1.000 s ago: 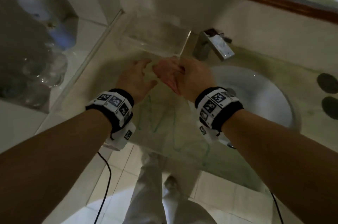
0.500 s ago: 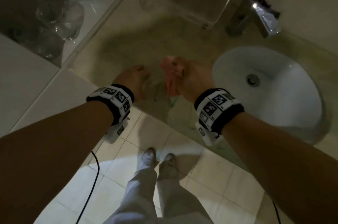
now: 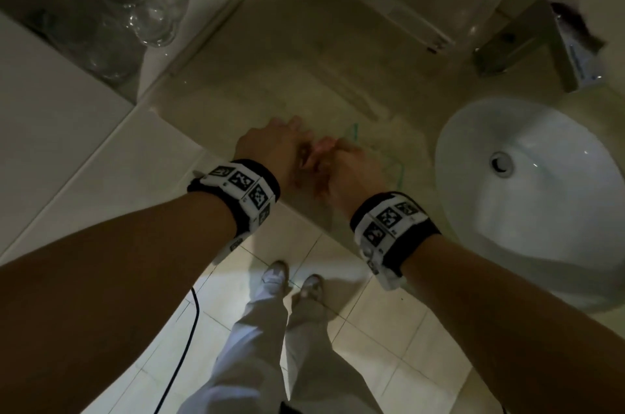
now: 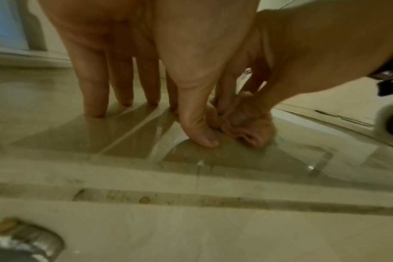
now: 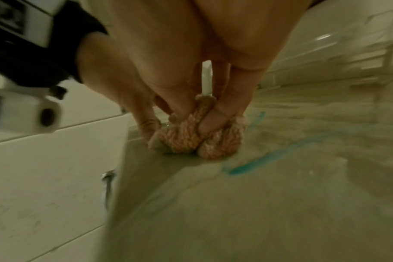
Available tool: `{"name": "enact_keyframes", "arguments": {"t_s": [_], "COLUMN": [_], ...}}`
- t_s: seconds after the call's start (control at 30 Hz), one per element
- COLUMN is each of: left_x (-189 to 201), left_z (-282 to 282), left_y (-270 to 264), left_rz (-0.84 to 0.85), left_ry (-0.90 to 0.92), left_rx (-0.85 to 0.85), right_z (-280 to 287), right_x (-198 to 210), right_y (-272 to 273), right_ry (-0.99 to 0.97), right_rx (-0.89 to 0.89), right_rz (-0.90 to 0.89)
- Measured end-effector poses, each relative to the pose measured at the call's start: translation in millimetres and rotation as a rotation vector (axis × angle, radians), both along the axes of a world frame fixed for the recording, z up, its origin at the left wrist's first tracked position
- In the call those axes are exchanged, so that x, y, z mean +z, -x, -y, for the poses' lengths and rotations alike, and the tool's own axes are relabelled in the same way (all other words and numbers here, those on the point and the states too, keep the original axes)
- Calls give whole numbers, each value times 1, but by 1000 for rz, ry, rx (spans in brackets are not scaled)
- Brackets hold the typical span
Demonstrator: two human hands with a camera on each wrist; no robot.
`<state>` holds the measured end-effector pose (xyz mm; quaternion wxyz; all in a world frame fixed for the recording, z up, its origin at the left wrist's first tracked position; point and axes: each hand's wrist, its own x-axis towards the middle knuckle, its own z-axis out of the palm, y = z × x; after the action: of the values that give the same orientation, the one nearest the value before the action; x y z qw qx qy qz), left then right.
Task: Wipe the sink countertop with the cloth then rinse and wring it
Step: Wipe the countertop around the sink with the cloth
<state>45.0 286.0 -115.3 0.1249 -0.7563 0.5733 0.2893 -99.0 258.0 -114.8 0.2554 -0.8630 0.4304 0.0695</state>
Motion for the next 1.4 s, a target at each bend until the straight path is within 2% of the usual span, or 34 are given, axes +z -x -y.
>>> {"name": "enact_keyframes", "arguments": {"t_s": [0.17,0.3,0.47,0.53,0.57,0.67,0.8,0.93,1.07,1.13,1.27,1.4], "left_x": [-10,-15,-12,-9,-10,-10,-13,-11,-4,-3,-5,-2], "left_z": [2,1,3,2,2,3,2,1,0,-1,0,0], "left_y": [-4,-8,-7,-6,-5,-6,-7,-8,-6,-4,-6,-5], "left_rz": [19,-32,9,35,43,12,0,-5,50,86,73,87], "left_ry": [-12,-45,-35,-22,-13,5,22,38,9,-1,-19,-27], "left_rx": [-100,-63,-151,-169,-169,-78,-88,-130,-185,-223,-208,-205], "right_z": [59,88,76,53,37,-14,-40,-27,27,53,75,57], "right_x": [11,21,24,22,19,9,7,4,-12,-7,0,-4], "right_y": [-4,-1,2,8,9,14,17,14,17,26,40,48], "right_ry": [60,75,12,-18,-39,-44,-62,-37,37,90,182,220], "right_rx": [-165,-229,-163,-119,-89,101,107,66,-99,-148,-113,-69], "right_rz": [34,-57,-112,-48,-13,-61,60,45,57,5,-41,31]}}
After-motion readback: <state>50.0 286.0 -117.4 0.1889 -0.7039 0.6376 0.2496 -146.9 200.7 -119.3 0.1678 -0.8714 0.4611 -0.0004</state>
